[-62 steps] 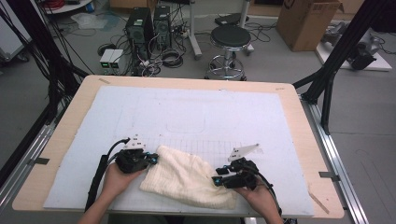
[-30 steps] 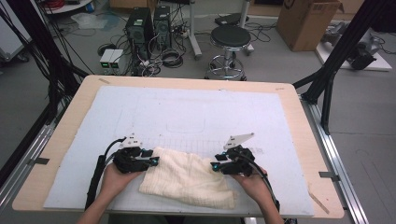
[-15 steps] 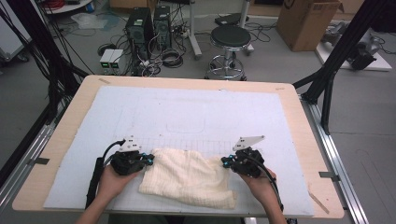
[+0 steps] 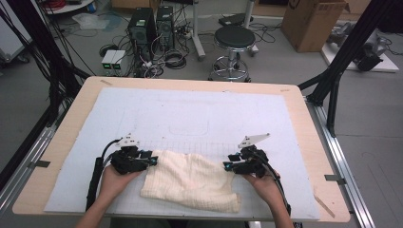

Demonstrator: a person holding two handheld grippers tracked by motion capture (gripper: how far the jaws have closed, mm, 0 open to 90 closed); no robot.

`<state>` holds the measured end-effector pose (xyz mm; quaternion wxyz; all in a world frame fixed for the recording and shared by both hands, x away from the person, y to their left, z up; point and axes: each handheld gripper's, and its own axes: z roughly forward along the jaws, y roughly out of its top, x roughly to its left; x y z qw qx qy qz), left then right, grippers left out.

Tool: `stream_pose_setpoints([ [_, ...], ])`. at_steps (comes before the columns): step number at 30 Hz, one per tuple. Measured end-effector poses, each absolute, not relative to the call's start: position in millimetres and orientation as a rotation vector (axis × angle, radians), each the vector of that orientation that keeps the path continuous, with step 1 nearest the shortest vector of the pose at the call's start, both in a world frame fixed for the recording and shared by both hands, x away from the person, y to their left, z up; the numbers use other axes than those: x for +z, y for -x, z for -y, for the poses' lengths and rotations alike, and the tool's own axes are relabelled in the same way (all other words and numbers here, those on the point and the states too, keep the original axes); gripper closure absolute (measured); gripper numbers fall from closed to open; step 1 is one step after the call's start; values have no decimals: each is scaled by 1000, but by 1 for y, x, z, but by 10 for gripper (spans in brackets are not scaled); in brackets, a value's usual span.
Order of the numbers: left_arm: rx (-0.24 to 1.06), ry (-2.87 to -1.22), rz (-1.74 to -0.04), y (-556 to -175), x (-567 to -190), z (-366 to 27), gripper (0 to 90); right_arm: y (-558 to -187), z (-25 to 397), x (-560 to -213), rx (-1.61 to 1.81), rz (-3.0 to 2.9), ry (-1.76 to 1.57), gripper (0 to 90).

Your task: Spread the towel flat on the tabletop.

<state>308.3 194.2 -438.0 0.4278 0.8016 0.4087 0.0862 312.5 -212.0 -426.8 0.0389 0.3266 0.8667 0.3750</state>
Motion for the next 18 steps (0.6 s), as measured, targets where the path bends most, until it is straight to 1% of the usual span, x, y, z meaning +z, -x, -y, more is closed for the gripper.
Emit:
stream_pose_setpoints([
  [3, 218, -2029, -1025, -311, -442, -192, 575, -312, 208, -433, 1093, -2689, -984, 590],
  [5, 229, -2029, -1033, -311, -442, -192, 602, -310, 207, -434, 1074, -2680, -964, 635],
  [9, 304, -2051, -1029, -309, -442, -190, 713, -306, 204, -434, 1049, -2664, -929, 760],
  [11, 303, -2066, -1009, -308, -442, -190, 802, -305, 203, -434, 1064, -2677, -919, 829],
  [13, 298, -2069, -1001, -306, -441, -189, 848, -304, 203, -434, 1062, -2689, -902, 849],
  [16, 304, -2074, -987, -305, -439, -191, 862, -304, 203, -432, 1061, -2678, -899, 856],
  [18, 313, -2046, -985, -304, -435, -193, 865, -303, 203, -426, 1078, -2654, -887, 857],
])
